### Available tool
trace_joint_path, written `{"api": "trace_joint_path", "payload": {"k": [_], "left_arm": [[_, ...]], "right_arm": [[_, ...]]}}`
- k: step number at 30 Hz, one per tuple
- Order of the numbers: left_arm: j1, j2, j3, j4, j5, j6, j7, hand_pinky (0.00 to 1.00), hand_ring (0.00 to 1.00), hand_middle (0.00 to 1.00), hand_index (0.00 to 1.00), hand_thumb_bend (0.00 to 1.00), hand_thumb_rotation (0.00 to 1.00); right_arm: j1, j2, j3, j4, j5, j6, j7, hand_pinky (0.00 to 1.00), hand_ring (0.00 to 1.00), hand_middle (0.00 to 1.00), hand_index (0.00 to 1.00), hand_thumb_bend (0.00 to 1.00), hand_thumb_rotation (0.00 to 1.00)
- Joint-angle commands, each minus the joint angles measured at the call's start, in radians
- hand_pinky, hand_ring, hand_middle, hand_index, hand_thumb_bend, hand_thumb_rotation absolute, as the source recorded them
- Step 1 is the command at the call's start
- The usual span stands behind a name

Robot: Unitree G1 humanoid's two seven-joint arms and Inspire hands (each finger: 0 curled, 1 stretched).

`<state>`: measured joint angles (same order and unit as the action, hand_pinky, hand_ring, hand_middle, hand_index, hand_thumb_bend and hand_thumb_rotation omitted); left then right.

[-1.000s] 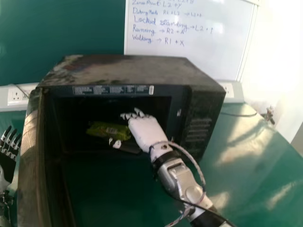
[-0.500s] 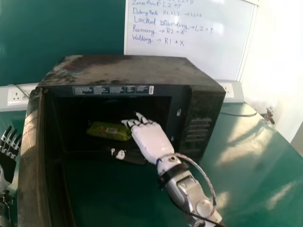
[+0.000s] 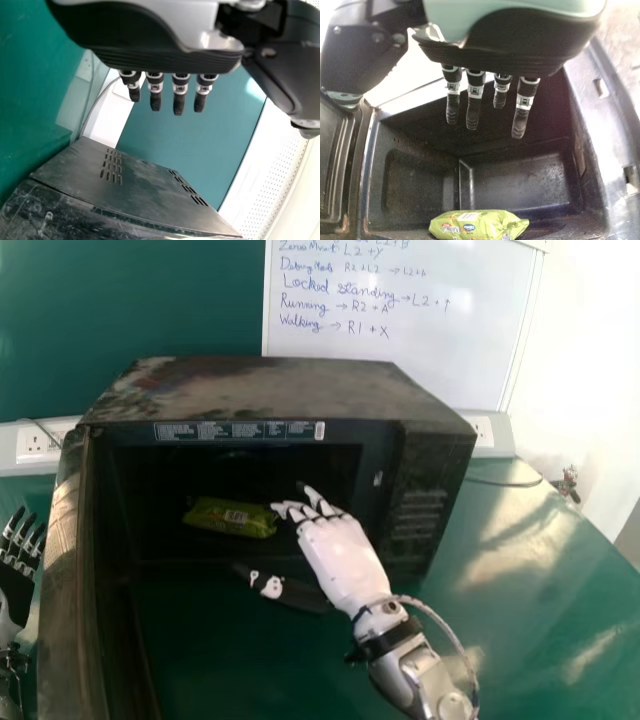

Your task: Put biscuit inside oven

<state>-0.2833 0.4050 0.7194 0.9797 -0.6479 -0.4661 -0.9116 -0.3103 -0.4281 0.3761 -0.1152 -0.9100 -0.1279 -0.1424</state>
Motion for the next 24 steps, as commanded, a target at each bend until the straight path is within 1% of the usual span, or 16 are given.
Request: {"api": "trace_joint_path", "payload": {"k": [1,4,9,15,19,22,24], "left_arm": [[0.065,-0.086,-0.003,0.066,-0.006,0.004,-0.002,0.07,0.4,0.57,0.71,0.98,0.66],[0.064,-0.084,0.0,0.068,-0.007,0.007,0.004,0.07,0.4,0.56,0.71,1.0,0.65],[0.076,-0.073,-0.004,0.053,-0.005,0.017,-0.004,0.08,0.41,0.57,0.72,1.0,0.65],[0.112,-0.04,-0.017,0.003,0.002,0.036,-0.069,0.06,0.4,0.57,0.73,1.0,0.63],[0.137,-0.019,-0.024,-0.037,0.011,0.019,-0.103,0.04,0.37,0.54,0.73,1.0,0.65],[0.152,0.0,-0.026,-0.051,0.007,0.02,-0.128,0.04,0.36,0.53,0.71,0.99,0.66],[0.163,0.013,-0.029,-0.061,0.009,0.027,-0.135,0.04,0.35,0.52,0.68,0.99,0.65]], "right_arm": [[0.029,-0.004,-0.02,-0.035,0.017,-0.008,0.02,0.74,0.82,0.85,0.85,0.91,0.67],[0.058,-0.007,-0.037,-0.066,0.03,-0.013,0.039,0.75,0.82,0.86,0.86,0.9,0.66],[0.098,-0.006,-0.062,-0.094,0.033,-0.032,0.025,0.75,0.81,0.85,0.85,0.91,0.67],[0.135,-0.006,-0.088,-0.123,0.038,-0.051,0.026,0.75,0.82,0.85,0.85,0.91,0.67],[0.157,-0.006,-0.106,-0.133,0.039,-0.066,0.014,0.76,0.82,0.85,0.85,0.9,0.68],[0.17,-0.009,-0.118,-0.138,0.036,-0.078,0.01,0.76,0.82,0.85,0.85,0.9,0.68],[0.181,-0.012,-0.124,-0.145,0.032,-0.079,0.013,0.75,0.82,0.84,0.85,0.9,0.69]]}}
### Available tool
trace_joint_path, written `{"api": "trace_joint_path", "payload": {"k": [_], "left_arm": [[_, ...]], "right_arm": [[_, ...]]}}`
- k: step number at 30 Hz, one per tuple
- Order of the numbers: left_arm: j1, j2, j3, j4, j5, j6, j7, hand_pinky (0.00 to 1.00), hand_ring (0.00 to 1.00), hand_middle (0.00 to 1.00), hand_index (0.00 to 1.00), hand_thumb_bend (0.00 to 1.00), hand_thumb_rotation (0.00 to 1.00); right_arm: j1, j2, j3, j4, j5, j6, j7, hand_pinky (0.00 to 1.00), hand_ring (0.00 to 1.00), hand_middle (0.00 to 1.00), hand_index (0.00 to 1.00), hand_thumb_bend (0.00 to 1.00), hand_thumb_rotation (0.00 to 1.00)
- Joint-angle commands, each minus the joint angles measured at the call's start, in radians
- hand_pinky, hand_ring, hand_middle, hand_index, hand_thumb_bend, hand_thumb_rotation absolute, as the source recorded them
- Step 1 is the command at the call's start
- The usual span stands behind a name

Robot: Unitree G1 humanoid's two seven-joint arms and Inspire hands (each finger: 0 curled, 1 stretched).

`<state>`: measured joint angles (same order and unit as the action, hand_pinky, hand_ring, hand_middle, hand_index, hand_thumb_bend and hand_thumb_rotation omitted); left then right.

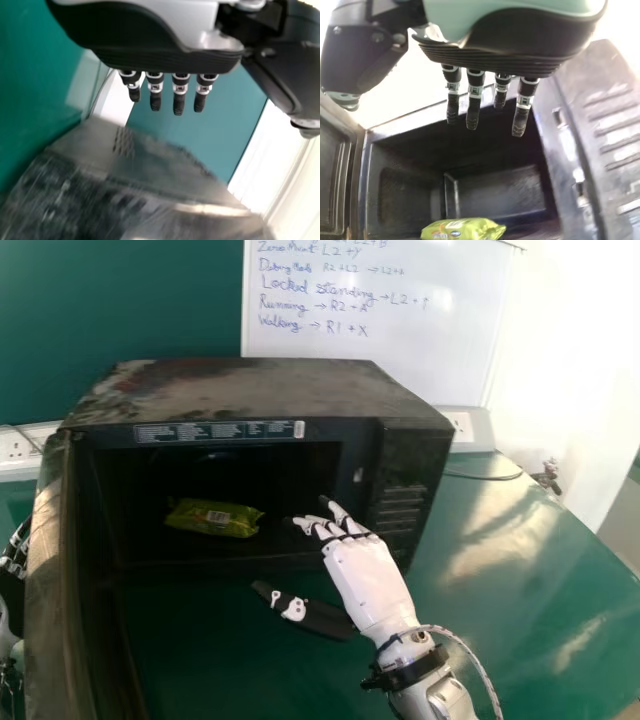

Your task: Put biscuit inside oven

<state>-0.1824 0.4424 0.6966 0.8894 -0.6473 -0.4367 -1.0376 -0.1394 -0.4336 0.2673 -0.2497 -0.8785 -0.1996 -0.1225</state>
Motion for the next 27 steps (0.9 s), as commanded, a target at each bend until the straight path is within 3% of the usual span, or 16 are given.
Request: {"api": "trace_joint_path", "payload": {"k": [1,13,18,27], "left_arm": [[0.068,-0.019,-0.009,0.023,0.012,0.0,-0.01,0.04,0.35,0.51,0.68,1.0,0.65],[0.135,0.021,0.001,-0.044,0.004,0.03,-0.013,0.05,0.32,0.48,0.6,1.0,0.6],[0.169,0.019,0.019,-0.082,0.003,0.027,0.069,0.05,0.33,0.48,0.66,1.0,0.63],[0.155,0.04,0.053,-0.027,-0.016,0.04,0.11,0.08,0.39,0.55,0.7,0.97,0.64]], "right_arm": [[0.015,-0.007,-0.019,-0.013,0.001,-0.008,-0.005,0.75,0.82,0.85,0.85,0.9,0.69],[0.066,-0.011,-0.061,-0.058,0.028,-0.024,0.013,0.75,0.82,0.86,0.85,0.91,0.71],[0.082,-0.014,-0.078,-0.054,0.03,-0.048,0.0,0.75,0.82,0.85,0.85,0.91,0.72],[0.116,-0.051,-0.131,-0.027,0.101,-0.148,-0.006,0.77,0.82,0.85,0.86,0.92,0.71]]}}
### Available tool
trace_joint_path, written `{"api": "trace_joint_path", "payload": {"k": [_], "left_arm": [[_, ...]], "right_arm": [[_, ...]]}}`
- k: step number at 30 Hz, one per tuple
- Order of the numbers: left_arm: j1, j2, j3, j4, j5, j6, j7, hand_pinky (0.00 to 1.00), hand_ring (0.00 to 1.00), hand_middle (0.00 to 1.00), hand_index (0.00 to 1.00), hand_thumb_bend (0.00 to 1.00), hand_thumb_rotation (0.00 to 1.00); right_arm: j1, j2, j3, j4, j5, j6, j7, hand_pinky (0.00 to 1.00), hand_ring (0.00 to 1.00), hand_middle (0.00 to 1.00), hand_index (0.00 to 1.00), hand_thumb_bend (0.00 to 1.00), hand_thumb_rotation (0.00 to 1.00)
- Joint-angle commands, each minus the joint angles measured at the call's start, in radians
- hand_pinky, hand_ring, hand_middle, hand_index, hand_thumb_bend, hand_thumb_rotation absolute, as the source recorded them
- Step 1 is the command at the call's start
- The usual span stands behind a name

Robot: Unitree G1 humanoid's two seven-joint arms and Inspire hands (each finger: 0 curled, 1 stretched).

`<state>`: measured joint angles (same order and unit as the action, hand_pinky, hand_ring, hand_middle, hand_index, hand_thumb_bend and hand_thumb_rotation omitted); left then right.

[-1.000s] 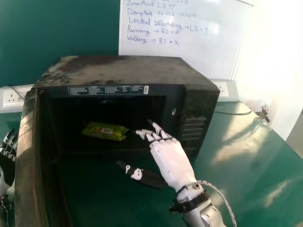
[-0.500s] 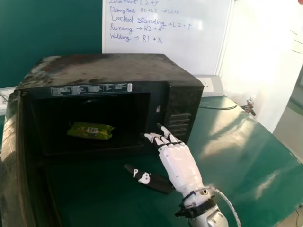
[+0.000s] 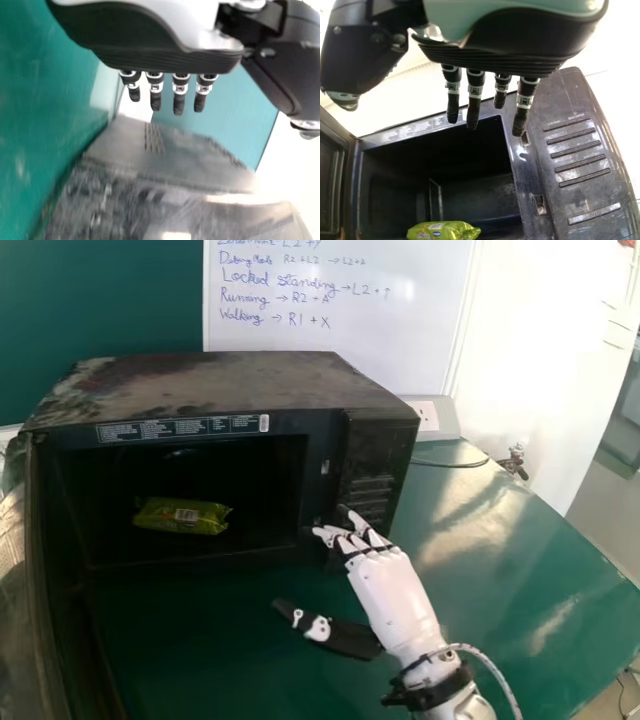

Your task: Put biscuit inside oven

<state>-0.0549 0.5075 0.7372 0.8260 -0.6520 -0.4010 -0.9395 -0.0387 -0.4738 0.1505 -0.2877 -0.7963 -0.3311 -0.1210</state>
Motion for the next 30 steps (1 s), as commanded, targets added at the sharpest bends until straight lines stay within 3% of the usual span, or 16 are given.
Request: {"api": "trace_joint_path", "payload": {"k": [1,6,9,10,13,16,20,26,30], "left_arm": [[0.027,-0.021,0.015,0.038,-0.011,0.008,0.021,0.08,0.39,0.55,0.7,0.98,0.64],[0.033,-0.004,0.04,0.03,-0.026,0.011,0.037,0.07,0.4,0.59,0.75,1.0,0.61],[0.038,0.006,0.052,0.008,-0.019,-0.02,0.056,0.06,0.39,0.59,0.74,1.0,0.66],[0.039,0.013,0.058,0.001,-0.026,-0.013,0.055,0.05,0.4,0.58,0.73,0.95,0.67],[0.03,0.051,0.088,0.017,-0.079,0.038,-0.001,0.01,0.42,0.6,0.73,0.86,0.68],[0.047,0.078,0.116,-0.002,-0.116,0.113,-0.007,0.02,0.43,0.61,0.71,0.97,0.69],[0.057,0.124,0.157,0.046,-0.157,0.153,-0.103,0.0,0.44,0.63,0.73,1.0,0.66],[0.071,0.141,0.208,0.061,-0.202,0.192,-0.155,0.0,0.44,0.58,0.69,1.0,0.64],[0.059,0.153,0.238,0.105,-0.221,0.178,-0.216,0.0,0.46,0.59,0.7,1.0,0.62]], "right_arm": [[0.02,-0.016,-0.021,0.016,0.029,-0.027,-0.008,0.76,0.82,0.85,0.86,0.92,0.71],[0.04,-0.026,-0.052,0.052,0.061,-0.077,-0.025,0.76,0.81,0.84,0.85,0.91,0.71],[0.05,-0.027,-0.064,0.065,0.072,-0.088,-0.025,0.76,0.81,0.85,0.86,0.9,0.73],[0.054,-0.027,-0.068,0.068,0.078,-0.091,-0.024,0.77,0.82,0.85,0.86,0.9,0.73],[0.066,-0.027,-0.082,0.078,0.106,-0.104,-0.019,0.76,0.81,0.85,0.86,0.89,0.71],[0.08,-0.035,-0.1,0.083,0.142,-0.116,-0.007,0.76,0.81,0.84,0.85,0.88,0.67],[0.099,-0.053,-0.136,0.088,0.224,-0.125,0.03,0.77,0.82,0.85,0.86,0.88,0.68],[0.111,-0.084,-0.204,0.114,0.345,-0.143,0.092,0.77,0.83,0.86,0.88,0.84,0.68],[0.117,-0.083,-0.253,0.126,0.445,-0.117,0.143,0.74,0.82,0.85,0.86,0.87,0.66]]}}
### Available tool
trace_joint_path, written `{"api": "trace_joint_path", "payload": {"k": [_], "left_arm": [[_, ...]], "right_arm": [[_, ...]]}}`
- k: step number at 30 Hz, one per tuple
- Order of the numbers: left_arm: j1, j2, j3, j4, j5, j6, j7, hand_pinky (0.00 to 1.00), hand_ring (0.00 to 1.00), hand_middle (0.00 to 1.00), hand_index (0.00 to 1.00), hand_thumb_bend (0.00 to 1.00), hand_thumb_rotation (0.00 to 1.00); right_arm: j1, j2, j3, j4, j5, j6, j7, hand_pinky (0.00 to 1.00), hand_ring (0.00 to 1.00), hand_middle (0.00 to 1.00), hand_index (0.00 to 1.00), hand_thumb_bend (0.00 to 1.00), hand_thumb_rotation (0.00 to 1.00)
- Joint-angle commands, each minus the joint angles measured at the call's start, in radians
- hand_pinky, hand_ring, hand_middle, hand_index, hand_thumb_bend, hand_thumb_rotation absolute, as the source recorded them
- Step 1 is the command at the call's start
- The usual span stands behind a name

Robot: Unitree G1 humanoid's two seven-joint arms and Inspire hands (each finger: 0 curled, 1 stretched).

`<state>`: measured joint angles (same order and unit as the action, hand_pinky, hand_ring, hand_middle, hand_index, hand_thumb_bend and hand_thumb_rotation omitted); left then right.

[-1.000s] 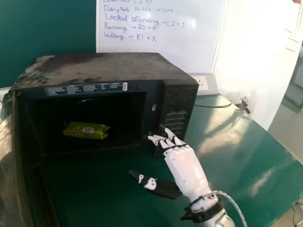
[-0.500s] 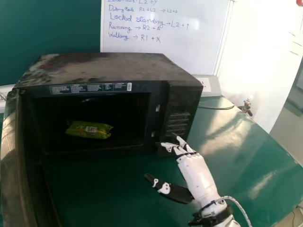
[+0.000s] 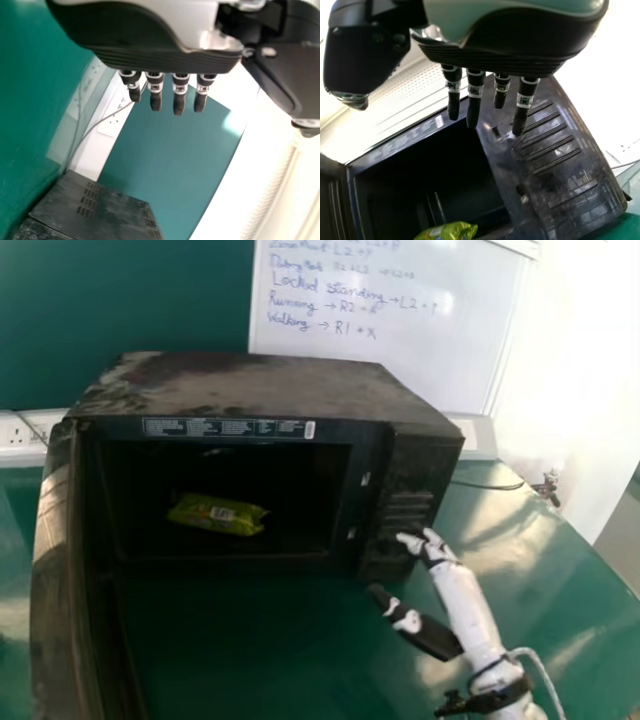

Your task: Put biscuit inside oven

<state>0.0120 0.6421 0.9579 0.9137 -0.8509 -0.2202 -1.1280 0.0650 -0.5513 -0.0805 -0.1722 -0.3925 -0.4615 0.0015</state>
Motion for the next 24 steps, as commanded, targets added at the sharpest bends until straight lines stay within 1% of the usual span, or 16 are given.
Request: {"api": "trace_joint_path", "payload": {"k": [1,4,7,9,11,14,16,18,22,24], "left_arm": [[-0.008,0.018,0.026,0.017,-0.029,0.005,-0.035,0.01,0.47,0.59,0.7,1.0,0.6],[-0.011,0.011,0.046,0.015,-0.053,0.026,-0.053,0.04,0.48,0.59,0.7,1.0,0.57],[-0.022,0.011,0.063,0.031,-0.071,0.029,-0.081,0.03,0.47,0.59,0.7,1.0,0.56],[-0.034,0.015,0.07,0.049,-0.082,0.032,-0.113,0.04,0.47,0.61,0.71,1.0,0.56],[-0.044,0.019,0.073,0.064,-0.092,0.035,-0.148,0.05,0.47,0.6,0.7,1.0,0.56],[-0.055,0.028,0.072,0.088,-0.097,0.06,-0.2,0.06,0.46,0.6,0.68,1.0,0.53],[-0.065,0.035,0.071,0.107,-0.095,0.063,-0.232,0.07,0.45,0.59,0.66,1.0,0.52],[-0.073,0.037,0.071,0.117,-0.101,0.078,-0.266,0.06,0.44,0.58,0.63,1.0,0.51],[-0.084,0.025,0.065,0.104,-0.114,0.125,-0.301,0.11,0.43,0.54,0.57,1.0,0.47],[-0.089,0.017,0.061,0.097,-0.115,0.139,-0.31,0.11,0.41,0.51,0.54,1.0,0.47]], "right_arm": [[0.014,-0.006,-0.033,0.014,0.077,0.019,0.04,0.75,0.83,0.86,0.86,0.88,0.66],[0.011,-0.008,-0.065,0.032,0.156,0.033,0.084,0.75,0.84,0.87,0.87,0.91,0.66],[-0.005,-0.016,-0.095,0.085,0.197,0.011,0.107,0.72,0.8,0.84,0.86,0.89,0.67],[-0.012,-0.015,-0.113,0.115,0.235,0.018,0.126,0.71,0.8,0.83,0.87,0.88,0.65],[-0.011,-0.017,-0.131,0.125,0.237,0.049,0.131,0.69,0.79,0.84,0.88,0.87,0.65],[-0.005,-0.003,-0.155,0.118,0.251,0.121,0.13,0.67,0.79,0.85,0.88,0.89,0.65],[-0.005,0.005,-0.166,0.12,0.259,0.155,0.13,0.69,0.81,0.86,0.88,0.88,0.63],[-0.005,0.009,-0.174,0.122,0.255,0.18,0.125,0.71,0.82,0.85,0.88,0.86,0.63],[0.001,0.028,-0.19,0.11,0.26,0.23,0.114,0.7,0.81,0.84,0.88,0.83,0.62],[0.007,0.036,-0.197,0.101,0.266,0.246,0.114,0.7,0.81,0.85,0.88,0.8,0.6]]}}
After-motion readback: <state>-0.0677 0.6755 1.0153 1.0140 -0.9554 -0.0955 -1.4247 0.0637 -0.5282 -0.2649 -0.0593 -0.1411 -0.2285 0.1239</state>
